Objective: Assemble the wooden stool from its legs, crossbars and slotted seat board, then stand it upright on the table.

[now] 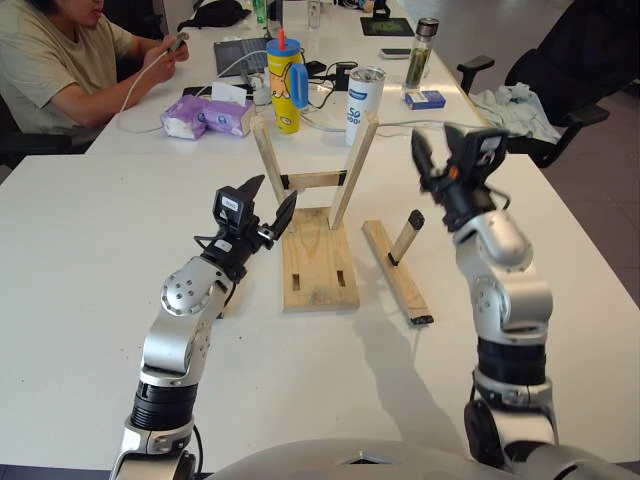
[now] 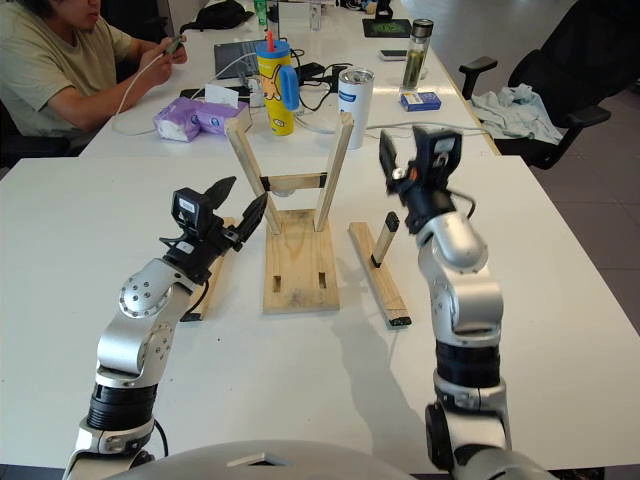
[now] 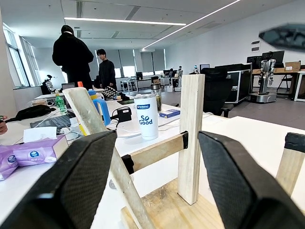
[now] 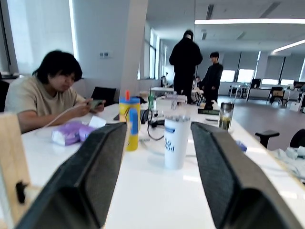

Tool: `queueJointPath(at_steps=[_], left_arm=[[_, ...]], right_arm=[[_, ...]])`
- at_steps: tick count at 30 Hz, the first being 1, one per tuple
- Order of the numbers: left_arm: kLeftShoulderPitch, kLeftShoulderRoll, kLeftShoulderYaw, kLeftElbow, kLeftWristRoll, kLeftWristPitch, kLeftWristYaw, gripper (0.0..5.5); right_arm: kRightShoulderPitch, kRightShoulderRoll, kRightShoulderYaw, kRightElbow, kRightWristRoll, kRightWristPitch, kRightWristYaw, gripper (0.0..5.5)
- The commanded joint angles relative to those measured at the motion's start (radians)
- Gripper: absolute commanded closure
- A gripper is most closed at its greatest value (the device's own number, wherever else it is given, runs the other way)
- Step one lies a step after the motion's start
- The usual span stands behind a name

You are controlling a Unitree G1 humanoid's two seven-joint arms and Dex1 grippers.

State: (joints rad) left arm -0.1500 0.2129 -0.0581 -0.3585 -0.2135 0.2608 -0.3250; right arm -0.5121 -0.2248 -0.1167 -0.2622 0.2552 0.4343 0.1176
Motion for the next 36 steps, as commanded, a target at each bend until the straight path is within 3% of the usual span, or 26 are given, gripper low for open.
queueJointPath(at_steps=[1,8,16,22,26,30,34,36], left_arm=[[-0.009,-0.007,-0.008,0.011,0.008,-0.004,0.002,2.34],[-0.012,-0.01,0.003,0.016,0.004,-0.005,0.003,2.34],[-0.023,-0.015,0.003,0.029,0.009,-0.014,0.01,2.34],[-0.018,-0.013,0.011,0.032,0.006,-0.021,0.012,2.34],[-0.009,-0.015,0.015,0.027,0.007,-0.023,0.019,2.34],[0.003,-0.017,0.017,0.012,0.007,-0.022,0.028,2.34],[0.021,-0.011,0.017,-0.003,0.005,-0.012,0.03,2.34],[0.032,-0.009,0.017,-0.013,0.004,-0.005,0.03,2.34]], right_arm=[[-0.077,0.011,-0.016,0.111,-0.005,-0.018,-0.008,3.0],[0.293,0.098,0.092,0.257,-0.011,0.237,-0.021,3.0],[0.117,0.042,0.074,0.255,-0.05,0.063,0.029,3.0],[0.046,0.003,0.092,0.011,-0.074,-0.117,0.09,3.0],[0.123,-0.03,0.199,-0.181,0.018,0.016,0.216,3.0],[0.41,-0.147,0.268,-0.277,0.142,0.228,0.338,3.0],[0.615,-0.183,0.146,-0.298,0.247,0.321,0.356,3.0],[0.658,-0.182,0.064,-0.301,0.273,0.327,0.33,2.71]])
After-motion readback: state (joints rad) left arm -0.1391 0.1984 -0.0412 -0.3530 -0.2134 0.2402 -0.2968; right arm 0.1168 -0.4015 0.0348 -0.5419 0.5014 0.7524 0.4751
